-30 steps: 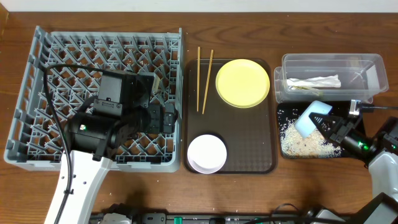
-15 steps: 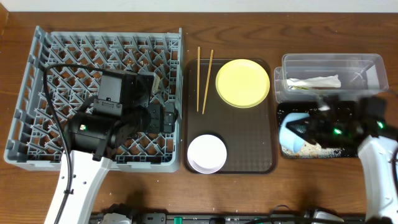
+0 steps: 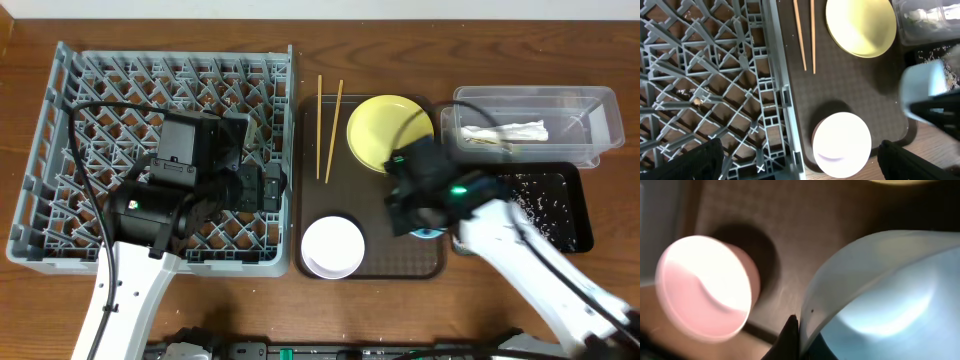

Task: Sort waste into correct bins and load items into the dishwasher
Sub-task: 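Set the emptied blue bowl back on the brown tray with right gripper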

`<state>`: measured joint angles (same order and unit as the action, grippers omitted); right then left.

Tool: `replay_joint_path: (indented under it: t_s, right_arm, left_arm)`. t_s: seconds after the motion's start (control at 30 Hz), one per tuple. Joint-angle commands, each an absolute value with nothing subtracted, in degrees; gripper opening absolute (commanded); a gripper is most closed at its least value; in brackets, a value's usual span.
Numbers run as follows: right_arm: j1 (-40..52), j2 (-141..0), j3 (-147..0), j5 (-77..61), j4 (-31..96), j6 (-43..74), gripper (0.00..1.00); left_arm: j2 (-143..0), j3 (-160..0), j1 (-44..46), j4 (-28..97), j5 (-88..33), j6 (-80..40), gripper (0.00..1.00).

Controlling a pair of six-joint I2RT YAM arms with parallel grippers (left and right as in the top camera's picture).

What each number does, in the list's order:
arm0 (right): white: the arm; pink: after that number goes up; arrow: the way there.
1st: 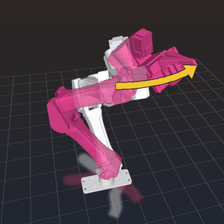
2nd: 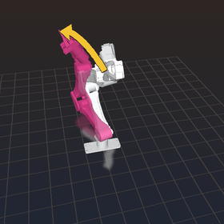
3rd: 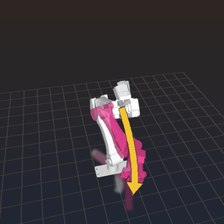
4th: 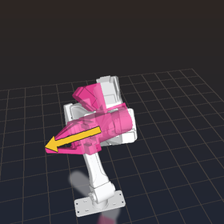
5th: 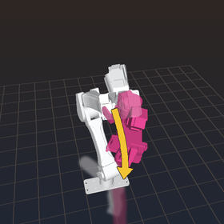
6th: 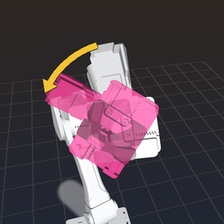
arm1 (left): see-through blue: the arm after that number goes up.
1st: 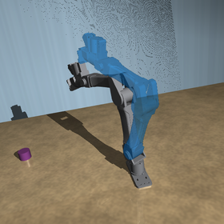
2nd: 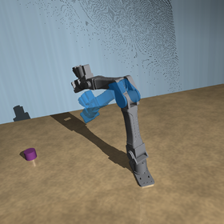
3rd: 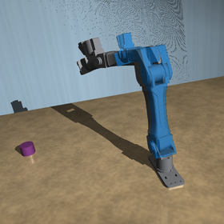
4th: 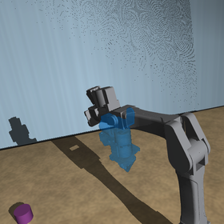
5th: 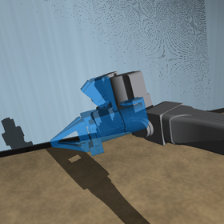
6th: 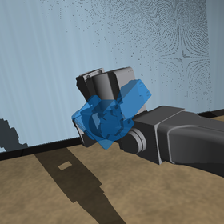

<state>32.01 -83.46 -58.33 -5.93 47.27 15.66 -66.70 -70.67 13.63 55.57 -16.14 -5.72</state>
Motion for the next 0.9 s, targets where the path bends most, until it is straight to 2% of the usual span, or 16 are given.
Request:
replay_joint_path:
  t_s: [0.0,0.1,0.13,0.23,0.27,0.33,0.5,0.6,0.67,0.8,0.87]
  right_arm:
    - [35.90,-87.68,-58.26,2.02,45.63,19.68,0.01]
    - [37.04,-90.08,-58.26,4.67,45.65,21.65,0.02]
    - [37.06,-90.26,-58.28,4.27,45.65,21.65,0.06]
    - [36.99,-89.17,-59.13,2.09,46.30,21.56,0.41]
    - [36.91,-88.36,-59.61,2.04,46.59,21.34,0.50]
    - [36.27,-86.13,-61.10,2.07,47.64,21.34,0.60]
    - [30.22,-78.11,-65.23,0.32,48.84,21.37,0.69]
    - [23.49,-72.93,-67.79,-2.22,48.47,21.80,0.70]
    - [18.61,-70.28,-69.01,-3.42,48.45,23.86,0.71]
    - [8.29,-65.95,-69.73,-8.69,48.45,26.98,0.79]
    - [3.92,-64.93,-69.71,-12.82,48.84,26.96,0.80]
  left_arm:
    - [-66.54,-71.48,13.80,55.55,-15.79,-5.17,1.00]
    - [-66.54,-71.48,13.80,55.59,-15.81,-5.21,1.00]
    - [-66.50,-71.48,13.80,55.55,-15.79,-5.32,1.00]
    - [-66.50,-71.48,13.80,53.76,-15.79,-7.77,1.00]
    - [-66.50,-71.50,13.80,53.10,-15.81,-8.32,1.00]
    - [-66.50,-71.50,13.87,52.01,-15.79,-9.13,1.00]
    - [-67.02,-71.50,14.68,49.06,-15.79,-10.13,1.00]
    - [-68.75,-71.77,16.75,45.17,-15.79,-10.13,1.00]
    - [-71.59,-73.12,18.59,43.75,-15.79,-10.15,0.99]
    - [-80.42,-78.11,22.41,44.29,-15.70,-8.32,0.98]
    - [-86.24,-81.36,23.92,45.39,-14.11,-7.33,0.93]
